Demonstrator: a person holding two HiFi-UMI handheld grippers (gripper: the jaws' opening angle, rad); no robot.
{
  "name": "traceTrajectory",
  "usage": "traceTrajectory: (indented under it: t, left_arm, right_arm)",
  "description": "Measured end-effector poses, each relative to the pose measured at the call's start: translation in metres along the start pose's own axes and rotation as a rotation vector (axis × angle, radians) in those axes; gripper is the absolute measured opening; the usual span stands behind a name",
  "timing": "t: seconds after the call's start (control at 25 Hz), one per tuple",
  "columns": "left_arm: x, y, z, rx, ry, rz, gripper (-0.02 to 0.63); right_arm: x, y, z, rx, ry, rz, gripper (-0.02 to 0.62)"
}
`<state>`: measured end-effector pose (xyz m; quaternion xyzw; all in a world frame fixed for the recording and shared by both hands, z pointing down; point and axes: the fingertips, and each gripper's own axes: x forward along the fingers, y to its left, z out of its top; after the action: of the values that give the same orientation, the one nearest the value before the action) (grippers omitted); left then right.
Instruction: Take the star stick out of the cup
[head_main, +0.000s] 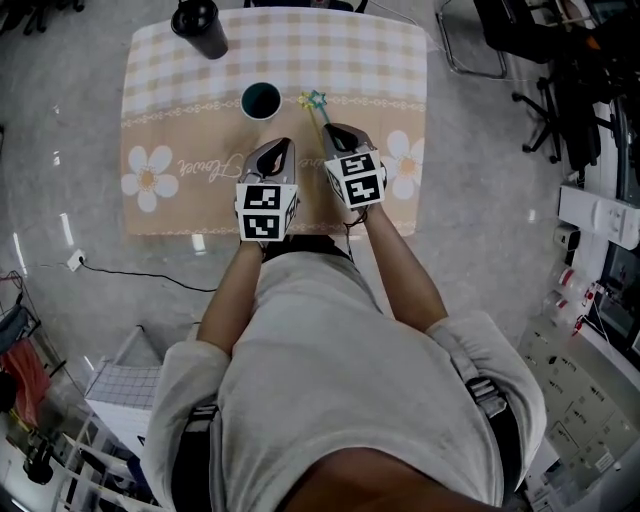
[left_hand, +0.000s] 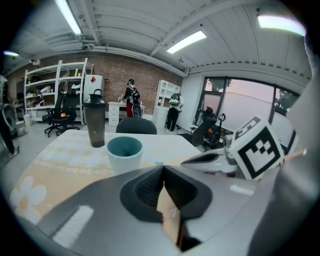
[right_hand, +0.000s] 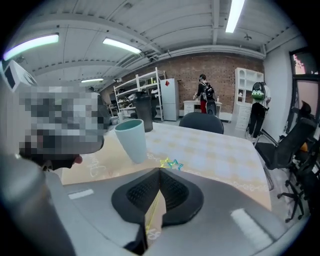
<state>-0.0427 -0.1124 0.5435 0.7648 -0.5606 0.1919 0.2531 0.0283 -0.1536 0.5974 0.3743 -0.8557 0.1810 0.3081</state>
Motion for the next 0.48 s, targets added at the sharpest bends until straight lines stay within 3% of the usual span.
traceTrajectory:
  t: [0.48]
  left_arm:
    - [-0.078, -0.024, 0.026, -0.011, -0.237, 0.179, 0.002]
  right_arm:
    - [-0.114, 0.034, 0.057, -0.081, -0.346, 0.061, -0.002]
